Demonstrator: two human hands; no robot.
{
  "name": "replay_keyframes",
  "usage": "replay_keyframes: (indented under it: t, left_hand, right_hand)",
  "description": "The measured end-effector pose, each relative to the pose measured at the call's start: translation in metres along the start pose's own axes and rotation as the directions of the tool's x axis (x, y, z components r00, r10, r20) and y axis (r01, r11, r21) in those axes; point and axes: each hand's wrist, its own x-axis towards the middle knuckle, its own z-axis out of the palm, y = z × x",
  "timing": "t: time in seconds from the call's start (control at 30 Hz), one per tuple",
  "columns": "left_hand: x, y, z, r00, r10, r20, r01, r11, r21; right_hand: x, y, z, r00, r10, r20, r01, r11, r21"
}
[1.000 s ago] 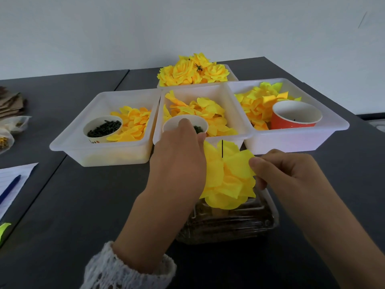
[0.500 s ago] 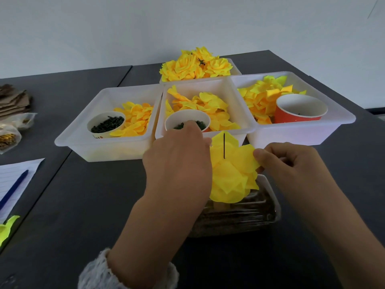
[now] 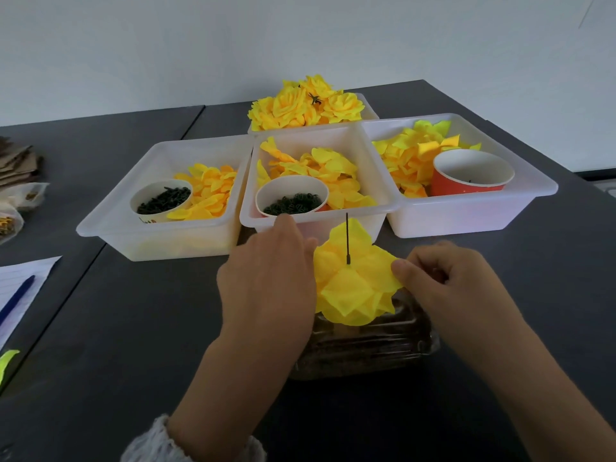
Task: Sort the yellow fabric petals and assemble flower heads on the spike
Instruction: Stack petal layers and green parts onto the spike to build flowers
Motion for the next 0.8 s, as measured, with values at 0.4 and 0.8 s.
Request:
replay_keyframes:
  t: [0.4, 0.8]
  left_hand:
    - [-0.004, -0.017, 0.019, 0.998, 0.03, 0.056, -0.016, 0.972, -0.234]
    - [-0.007, -0.025, -0.018, 0.838, 0.474, -0.27, -0.546, 0.719, -0.43]
  right_hand:
    - [-0.007, 0.011, 0.01, 1.0, -0.005, 0.009, 0.005, 1.0, 0.0]
    - [0.027, -0.004, -0.074, 0.977, -0.127, -0.172, 0.107, 0.987, -0.117]
